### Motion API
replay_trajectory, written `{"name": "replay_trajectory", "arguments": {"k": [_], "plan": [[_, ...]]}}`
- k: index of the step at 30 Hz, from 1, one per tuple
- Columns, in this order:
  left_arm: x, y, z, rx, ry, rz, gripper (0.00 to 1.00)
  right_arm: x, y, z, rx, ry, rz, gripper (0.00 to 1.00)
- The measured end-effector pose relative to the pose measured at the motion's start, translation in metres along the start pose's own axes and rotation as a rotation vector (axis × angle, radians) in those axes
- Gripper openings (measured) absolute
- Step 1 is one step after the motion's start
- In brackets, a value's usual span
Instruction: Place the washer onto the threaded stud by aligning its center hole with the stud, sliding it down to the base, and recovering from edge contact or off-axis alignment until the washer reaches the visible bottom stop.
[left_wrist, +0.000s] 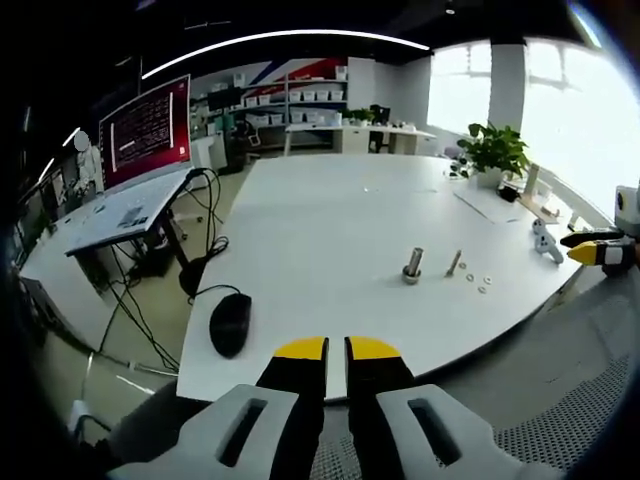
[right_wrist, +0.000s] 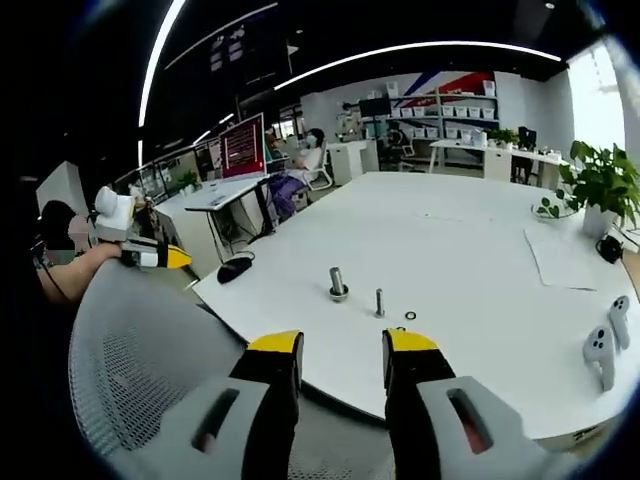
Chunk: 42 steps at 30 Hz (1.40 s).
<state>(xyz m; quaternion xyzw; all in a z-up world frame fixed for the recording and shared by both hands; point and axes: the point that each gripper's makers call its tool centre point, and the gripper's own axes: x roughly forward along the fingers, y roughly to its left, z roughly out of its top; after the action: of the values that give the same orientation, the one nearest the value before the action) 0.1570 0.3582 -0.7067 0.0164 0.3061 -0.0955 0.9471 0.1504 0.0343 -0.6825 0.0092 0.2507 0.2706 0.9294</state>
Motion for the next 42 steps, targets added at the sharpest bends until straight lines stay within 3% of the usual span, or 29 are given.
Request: {"name": "replay_trajectory", "arguments": {"k": [2,8,13,34,42], "plan": [[0.0,0.0,0.0,0.002,0.003,-0.001,0.04,0.002,0.001,-0.007,-0.005,0.032,0.003,0.33],[0.0,0.0,0.0,0.0,0.005,0.002,0.04,0.004,-0.005,-0.01,0.106,0.036,-0.003,0.28],[0.0,0.0,0.001,-0.003,-0.002,0.004,0.04,0.005,-0.005,-0.017,0.106,0.079,0.0,0.28],[0.0,-0.002,0.002,-0.003,-0.013,-0.006,0.04,0.006,0.0,-0.019,0.155,0.076,0.043,0.27],[0.0,-0.006,-0.001,0.023,0.007,-0.023,0.04,0.004,-0.003,-0.025,0.191,0.092,0.025,0.28]]}}
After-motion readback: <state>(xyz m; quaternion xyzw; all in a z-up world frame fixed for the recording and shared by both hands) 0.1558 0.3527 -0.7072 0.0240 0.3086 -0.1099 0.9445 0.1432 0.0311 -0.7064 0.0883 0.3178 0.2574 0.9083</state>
